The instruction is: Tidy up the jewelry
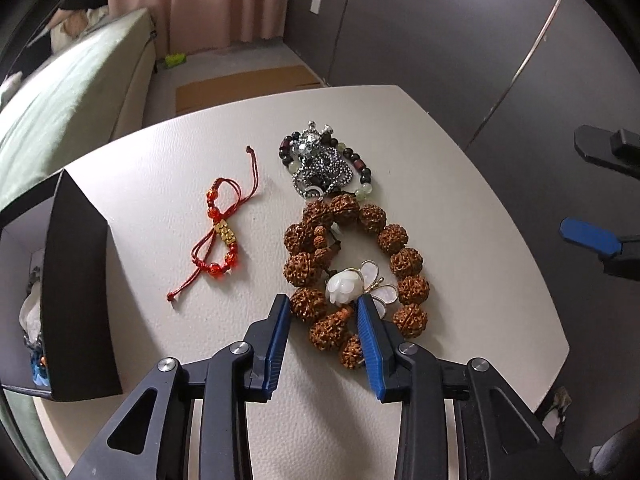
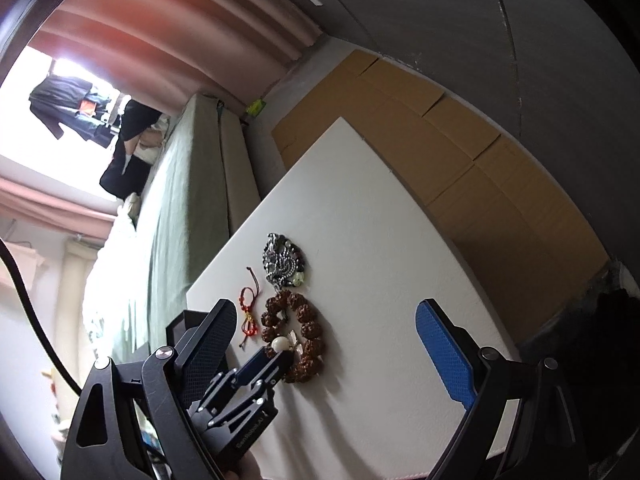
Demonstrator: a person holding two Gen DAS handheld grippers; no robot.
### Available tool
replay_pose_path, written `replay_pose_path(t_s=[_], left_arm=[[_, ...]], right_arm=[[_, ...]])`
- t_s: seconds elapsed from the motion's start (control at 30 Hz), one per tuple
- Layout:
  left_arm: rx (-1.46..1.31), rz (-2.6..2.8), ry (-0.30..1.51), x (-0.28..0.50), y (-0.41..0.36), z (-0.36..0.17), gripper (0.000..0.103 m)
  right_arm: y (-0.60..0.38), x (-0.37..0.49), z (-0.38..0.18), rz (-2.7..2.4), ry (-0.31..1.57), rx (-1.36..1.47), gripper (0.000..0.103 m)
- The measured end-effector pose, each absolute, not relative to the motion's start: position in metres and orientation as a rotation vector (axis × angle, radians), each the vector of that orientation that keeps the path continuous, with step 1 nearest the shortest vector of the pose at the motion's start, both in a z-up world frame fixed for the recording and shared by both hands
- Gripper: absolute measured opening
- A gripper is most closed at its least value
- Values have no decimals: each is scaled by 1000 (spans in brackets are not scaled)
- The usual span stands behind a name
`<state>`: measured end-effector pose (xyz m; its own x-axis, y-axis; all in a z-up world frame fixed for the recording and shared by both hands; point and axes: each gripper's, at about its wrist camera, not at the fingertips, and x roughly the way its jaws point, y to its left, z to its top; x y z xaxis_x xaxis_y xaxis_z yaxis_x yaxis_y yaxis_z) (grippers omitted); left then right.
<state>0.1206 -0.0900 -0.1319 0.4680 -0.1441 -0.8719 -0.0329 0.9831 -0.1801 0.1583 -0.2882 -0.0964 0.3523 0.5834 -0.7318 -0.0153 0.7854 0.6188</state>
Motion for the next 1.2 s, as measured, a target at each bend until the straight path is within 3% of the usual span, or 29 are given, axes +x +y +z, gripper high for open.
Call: replay_pose_path(t_s=[0.17,0.2,0.73,0.77,0.8,0.97,1.2], left_arm=[[-175,-91,1096,118,-89,-131,34],[-190,-96,1095,116,-86,-131,28],[-434,-154,956,103,-30,-86,21],[-443,-157,944,102,-28,-83,7],[-457,-169,932,101,-25,-80,0],[-477,-150,899,99,-14,-68,0],[-417,-115,1014,103,-20,-86,1]], right_arm=[[-279,160,-97,427,1167,550,92],[-277,160,-98,429,1169,544,92],[-245,158,-104,472,1198,470,92],[-242,158,-104,477,1200,464,91],[-240,158,-105,483,1203,458,89],[-226,154,-109,506,1221,407,74],[-211,149,-112,526,1238,352,69]])
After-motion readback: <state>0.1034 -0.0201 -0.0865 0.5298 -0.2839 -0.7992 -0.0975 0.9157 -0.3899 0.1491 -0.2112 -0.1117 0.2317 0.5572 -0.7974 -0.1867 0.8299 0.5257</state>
